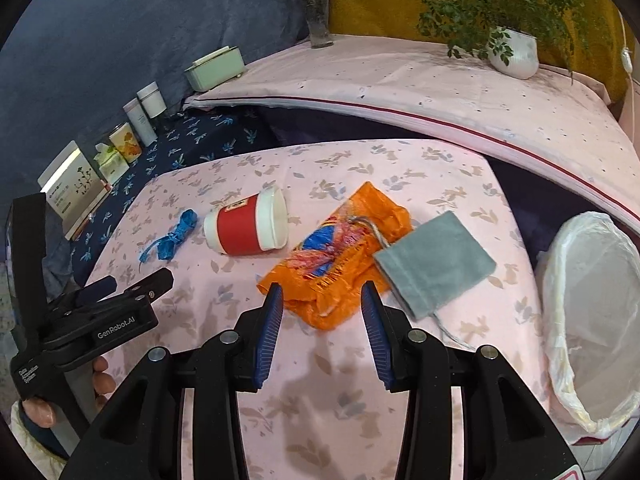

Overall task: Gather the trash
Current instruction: 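Grasp the red-white cup with the right tool while the left tool grasps the blue tape measure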

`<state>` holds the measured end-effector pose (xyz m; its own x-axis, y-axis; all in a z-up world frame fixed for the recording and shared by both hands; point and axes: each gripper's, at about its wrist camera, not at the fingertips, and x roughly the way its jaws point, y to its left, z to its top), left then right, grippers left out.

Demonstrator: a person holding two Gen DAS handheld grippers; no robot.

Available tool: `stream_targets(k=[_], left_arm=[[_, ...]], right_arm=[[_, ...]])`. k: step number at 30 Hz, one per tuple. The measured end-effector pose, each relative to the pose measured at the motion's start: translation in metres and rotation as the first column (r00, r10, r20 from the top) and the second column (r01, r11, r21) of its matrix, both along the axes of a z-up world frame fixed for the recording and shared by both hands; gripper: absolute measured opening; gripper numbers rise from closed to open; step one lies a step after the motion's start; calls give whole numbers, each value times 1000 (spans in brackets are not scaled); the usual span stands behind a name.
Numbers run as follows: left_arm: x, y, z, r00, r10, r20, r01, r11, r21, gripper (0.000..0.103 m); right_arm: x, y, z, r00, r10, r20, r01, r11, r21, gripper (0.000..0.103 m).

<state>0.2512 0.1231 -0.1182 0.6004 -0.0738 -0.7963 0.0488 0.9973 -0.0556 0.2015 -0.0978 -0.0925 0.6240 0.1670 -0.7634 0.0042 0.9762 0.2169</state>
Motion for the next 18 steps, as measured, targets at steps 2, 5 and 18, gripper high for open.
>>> stream_targets(k=[2,5,18], left_arm=[[13,8,-2,1000,-13,5,13,1000,0,93],[36,19,-10,998,-56,-11,56,998,-10,93],[83,29,-45,981,-174,-85,164,980,-110,68]], right_arm=[[17,8,-3,1000,23,-7,-23,999,29,40],[47,19,-10,998,63,-25,-61,995,78,40],[116,47,-49,982,154,-112,-137,980,145,40]])
